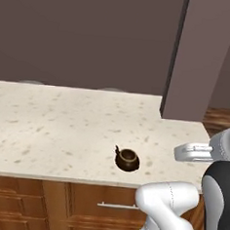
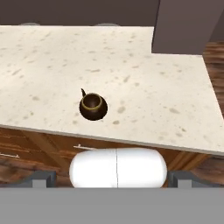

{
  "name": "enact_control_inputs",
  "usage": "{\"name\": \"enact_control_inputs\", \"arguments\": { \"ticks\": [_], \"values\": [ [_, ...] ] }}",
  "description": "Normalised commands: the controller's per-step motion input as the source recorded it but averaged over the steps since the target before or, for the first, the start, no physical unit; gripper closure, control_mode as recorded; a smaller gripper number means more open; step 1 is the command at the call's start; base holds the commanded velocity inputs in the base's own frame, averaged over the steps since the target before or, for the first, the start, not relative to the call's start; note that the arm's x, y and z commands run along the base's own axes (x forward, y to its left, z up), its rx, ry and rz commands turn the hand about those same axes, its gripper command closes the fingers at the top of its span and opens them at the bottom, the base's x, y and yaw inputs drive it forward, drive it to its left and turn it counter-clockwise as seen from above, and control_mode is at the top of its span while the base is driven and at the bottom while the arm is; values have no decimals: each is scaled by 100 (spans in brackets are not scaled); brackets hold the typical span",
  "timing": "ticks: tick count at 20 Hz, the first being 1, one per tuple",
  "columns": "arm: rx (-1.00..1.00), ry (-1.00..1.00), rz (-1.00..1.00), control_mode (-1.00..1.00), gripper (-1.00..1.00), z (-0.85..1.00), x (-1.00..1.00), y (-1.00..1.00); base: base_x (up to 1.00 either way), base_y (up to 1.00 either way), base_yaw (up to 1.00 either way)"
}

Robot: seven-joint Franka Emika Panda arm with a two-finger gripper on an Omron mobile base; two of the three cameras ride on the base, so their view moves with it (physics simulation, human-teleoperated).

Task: Pick the teapot and cup and place them in the sink. Then turn on the water.

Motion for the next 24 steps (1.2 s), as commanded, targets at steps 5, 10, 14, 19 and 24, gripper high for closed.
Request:
{"name": "enact_control_inputs", "arguments": {
  "ticks": [5, 10, 14, 19, 24],
  "values": [
    [0, 0, 0, 100, -100, 0, 0, 0, 86, -4, -24],
    [0, 0, 0, 100, -100, 0, 0, 0, 82, -3, -28],
    [0, 0, 0, 100, -100, 0, 0, 0, 82, 0, -29],
    [0, 0, 0, 100, -100, 0, 0, 0, 37, 0, -16],
    [0, 0, 0, 100, -100, 0, 0, 0, 1, 0, 0]
  ]
}}
